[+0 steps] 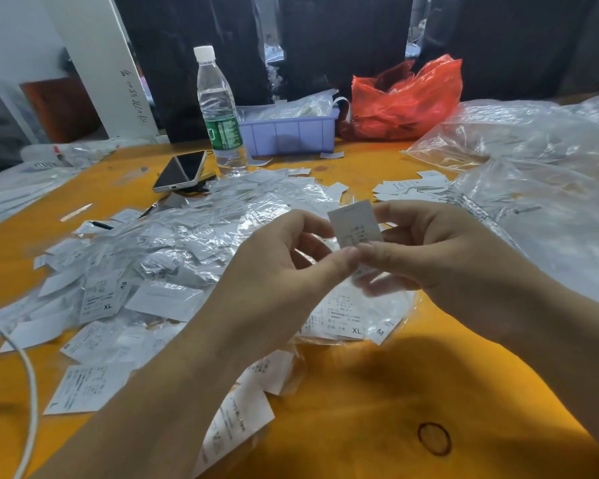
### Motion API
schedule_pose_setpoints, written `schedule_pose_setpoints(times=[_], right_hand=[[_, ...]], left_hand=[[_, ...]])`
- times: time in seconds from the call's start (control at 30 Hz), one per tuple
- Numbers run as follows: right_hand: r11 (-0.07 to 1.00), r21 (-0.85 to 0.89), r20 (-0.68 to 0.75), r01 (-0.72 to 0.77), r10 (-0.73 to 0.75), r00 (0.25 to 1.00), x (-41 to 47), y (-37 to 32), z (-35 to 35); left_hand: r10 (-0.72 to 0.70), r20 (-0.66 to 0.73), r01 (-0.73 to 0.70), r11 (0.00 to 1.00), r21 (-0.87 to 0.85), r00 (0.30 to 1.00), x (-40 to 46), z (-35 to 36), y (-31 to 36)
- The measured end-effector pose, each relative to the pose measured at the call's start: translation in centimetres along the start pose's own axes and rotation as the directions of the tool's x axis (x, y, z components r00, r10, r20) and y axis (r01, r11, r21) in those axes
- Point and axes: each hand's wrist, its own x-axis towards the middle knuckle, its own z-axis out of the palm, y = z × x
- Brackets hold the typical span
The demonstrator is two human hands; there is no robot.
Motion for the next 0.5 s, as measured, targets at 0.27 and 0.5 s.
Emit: schedule_pose_setpoints(times=[0.27,0.5], right_hand=[[0.993,0.112,-0.200,0.028,-0.005,0.980,0.0,0.4,0.5],[0.995,0.074,-0.242,0.062,-0.042,0.969,0.0,0.6,1.1]], left_hand=[[-0.040,0.008,0.040,0.999,0.026,0.999,-0.1,0.9,0.3],[-0.035,0.014,0.035,0.999,-0.025,0.999,0.1,0.8,0.3]])
